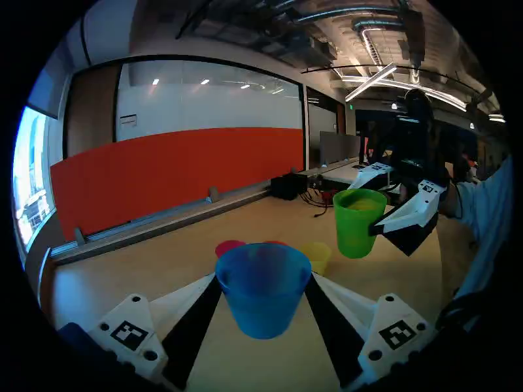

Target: Pour water

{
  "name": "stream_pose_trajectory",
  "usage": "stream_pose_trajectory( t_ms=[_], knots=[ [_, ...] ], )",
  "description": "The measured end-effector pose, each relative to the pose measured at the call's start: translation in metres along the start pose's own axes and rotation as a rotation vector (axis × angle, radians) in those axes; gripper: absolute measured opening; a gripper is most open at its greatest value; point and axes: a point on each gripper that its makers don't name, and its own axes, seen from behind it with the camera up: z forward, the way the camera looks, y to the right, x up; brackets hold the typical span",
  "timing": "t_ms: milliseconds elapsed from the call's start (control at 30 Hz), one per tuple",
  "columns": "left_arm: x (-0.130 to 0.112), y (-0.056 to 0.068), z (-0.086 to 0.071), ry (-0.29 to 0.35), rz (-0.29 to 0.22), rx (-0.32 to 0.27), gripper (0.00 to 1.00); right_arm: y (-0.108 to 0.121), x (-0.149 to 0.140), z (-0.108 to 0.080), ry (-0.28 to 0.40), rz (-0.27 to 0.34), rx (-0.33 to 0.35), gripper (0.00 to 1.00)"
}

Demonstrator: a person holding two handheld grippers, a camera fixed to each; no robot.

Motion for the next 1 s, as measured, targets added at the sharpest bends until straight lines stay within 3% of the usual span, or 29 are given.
stream_pose_trajectory(
  t_ms=[1000],
  knots=[
    [-0.057, 0.006, 0.018, -0.149, -0.002, -0.055, 0.87, -0.006, -0.053, 0.016, -0.174, -0.032, 0.077, 0.9]
  ],
)
